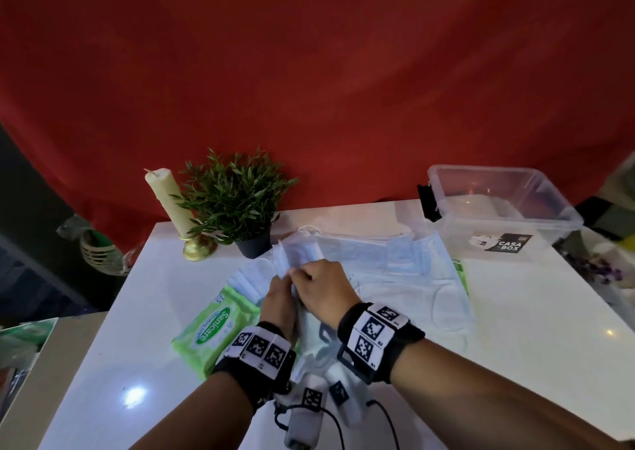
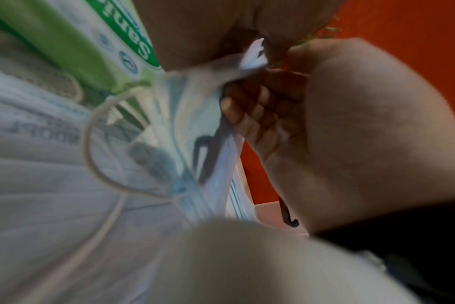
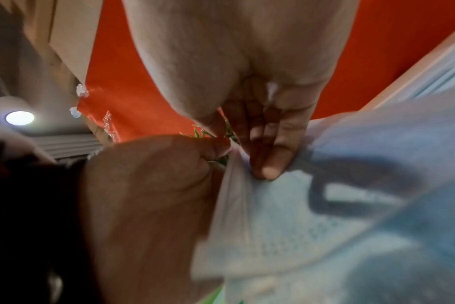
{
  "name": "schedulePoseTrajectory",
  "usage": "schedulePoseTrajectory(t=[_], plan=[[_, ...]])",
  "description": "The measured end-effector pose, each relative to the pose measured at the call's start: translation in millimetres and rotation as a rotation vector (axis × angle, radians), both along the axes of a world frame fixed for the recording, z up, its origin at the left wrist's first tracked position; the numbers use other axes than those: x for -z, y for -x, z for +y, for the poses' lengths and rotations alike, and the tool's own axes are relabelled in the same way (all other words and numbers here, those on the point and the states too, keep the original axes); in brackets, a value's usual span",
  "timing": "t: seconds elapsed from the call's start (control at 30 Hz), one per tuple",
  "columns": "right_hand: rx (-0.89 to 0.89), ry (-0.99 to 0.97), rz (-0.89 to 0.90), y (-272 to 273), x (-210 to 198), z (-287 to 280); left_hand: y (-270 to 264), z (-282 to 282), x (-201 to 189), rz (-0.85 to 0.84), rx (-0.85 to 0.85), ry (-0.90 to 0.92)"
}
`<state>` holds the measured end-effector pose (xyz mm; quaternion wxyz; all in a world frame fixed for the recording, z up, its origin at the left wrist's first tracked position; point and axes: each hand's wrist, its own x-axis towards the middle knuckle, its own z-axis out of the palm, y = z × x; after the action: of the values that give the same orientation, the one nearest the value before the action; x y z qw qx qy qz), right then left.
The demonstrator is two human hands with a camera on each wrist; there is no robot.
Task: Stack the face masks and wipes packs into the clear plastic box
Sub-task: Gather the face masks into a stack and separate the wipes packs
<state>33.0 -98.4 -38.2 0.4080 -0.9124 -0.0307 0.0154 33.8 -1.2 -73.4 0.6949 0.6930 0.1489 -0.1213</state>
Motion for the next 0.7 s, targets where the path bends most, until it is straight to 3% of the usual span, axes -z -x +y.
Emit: schedulePoseTrajectory(t=[0.1,0.17,0.3,0.37,0.43,0.57,0.7], plan=[[-0.014,-0.156,0.014,-4,5,-5,6,-2,-9,0.073,0.002,0.029],[-0.01,-0.13,-0.055,-13,10,-14,4,5,-1,0.085,-0.084,-0.053],[0.029,0.257,-0.124,-33,10,-46,6,26,5,0.042,-0.175,-0.11],[-0.019,0.553,-0.022,-40,14,-60,6,32,4,0.042,-0.177,-0.106],[-0.05,0.723,0.093,-43,19,-70,7,37,5,0.053,-0.204,-0.094],[-0.001,0.777,0.073,-45,28,-73,8,43,12,0.072,-0.213,-0.058],[0.112,0.665,0.049,-44,25,-73,7,41,12,0.063,-0.197,-0.076]])
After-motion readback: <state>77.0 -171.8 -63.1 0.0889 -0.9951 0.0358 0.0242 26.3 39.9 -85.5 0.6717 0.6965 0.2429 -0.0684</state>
